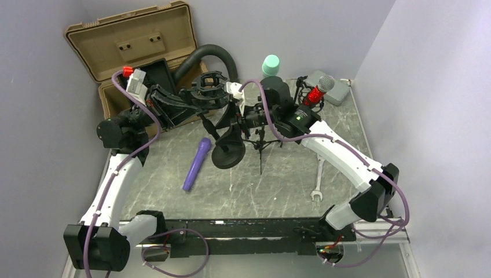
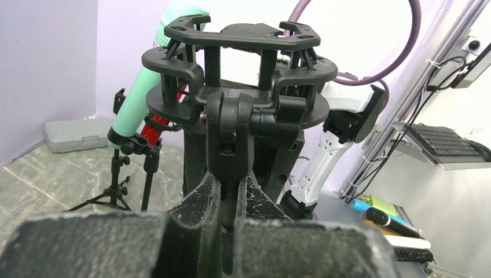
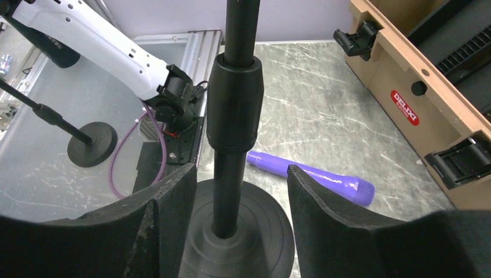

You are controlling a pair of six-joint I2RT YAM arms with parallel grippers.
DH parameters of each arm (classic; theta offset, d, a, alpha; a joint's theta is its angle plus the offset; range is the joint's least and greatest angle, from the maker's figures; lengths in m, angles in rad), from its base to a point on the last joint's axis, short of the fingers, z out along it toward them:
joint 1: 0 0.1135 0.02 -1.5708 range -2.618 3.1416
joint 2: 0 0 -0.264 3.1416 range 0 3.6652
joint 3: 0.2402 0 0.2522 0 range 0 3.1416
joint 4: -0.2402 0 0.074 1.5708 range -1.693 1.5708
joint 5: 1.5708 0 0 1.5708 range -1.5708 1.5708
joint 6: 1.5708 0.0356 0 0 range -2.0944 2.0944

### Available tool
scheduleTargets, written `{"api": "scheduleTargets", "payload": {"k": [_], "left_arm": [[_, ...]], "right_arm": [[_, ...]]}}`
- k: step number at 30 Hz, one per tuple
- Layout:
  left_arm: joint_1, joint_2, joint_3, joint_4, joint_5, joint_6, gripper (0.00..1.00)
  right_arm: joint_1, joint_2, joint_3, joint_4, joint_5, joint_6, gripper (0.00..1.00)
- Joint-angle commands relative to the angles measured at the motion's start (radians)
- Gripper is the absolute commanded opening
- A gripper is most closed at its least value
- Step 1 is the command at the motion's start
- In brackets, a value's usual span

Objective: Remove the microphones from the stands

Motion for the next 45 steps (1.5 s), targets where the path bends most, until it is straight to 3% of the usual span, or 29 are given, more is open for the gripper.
{"api": "scheduleTargets", "payload": {"k": [1,11,21,28,38,41,43,45], "left_arm": [[0.007,-0.046,-0.006,0.174,-0.104,-0.100,0.00],[0.046,-0.052,-0.031,0.238,-0.136,-0.146,0.00],[0.055,-0.070,-0.092,0.264,-0.182,-0.112,0.00],[0.054,-0.061,-0.106,0.231,-0.232,-0.097,0.00],[0.055,-0.059,-0.119,0.243,-0.254,-0.114,0.00],[0.055,-0.061,-0.124,0.250,-0.250,-0.125,0.00],[0.055,-0.063,-0.130,0.251,-0.238,-0.127,0.00],[0.055,-0.066,-0.135,0.247,-0.220,-0.125,0.00]], "right_arm": [[0.004,0.002,-0.015,0.065,-0.001,0.019,0.61],[0.001,-0.013,-0.078,0.092,0.004,0.008,0.60],[-0.004,-0.025,-0.114,0.168,-0.050,0.090,0.76],[-0.004,0.001,-0.110,0.210,-0.058,0.144,0.72],[-0.004,0.032,-0.116,0.224,-0.075,0.160,0.45],[-0.004,0.036,-0.106,0.214,-0.082,0.155,0.28],[-0.005,0.035,-0.097,0.207,-0.090,0.155,0.11],[-0.004,0.030,-0.093,0.204,-0.095,0.155,0.02]]}}
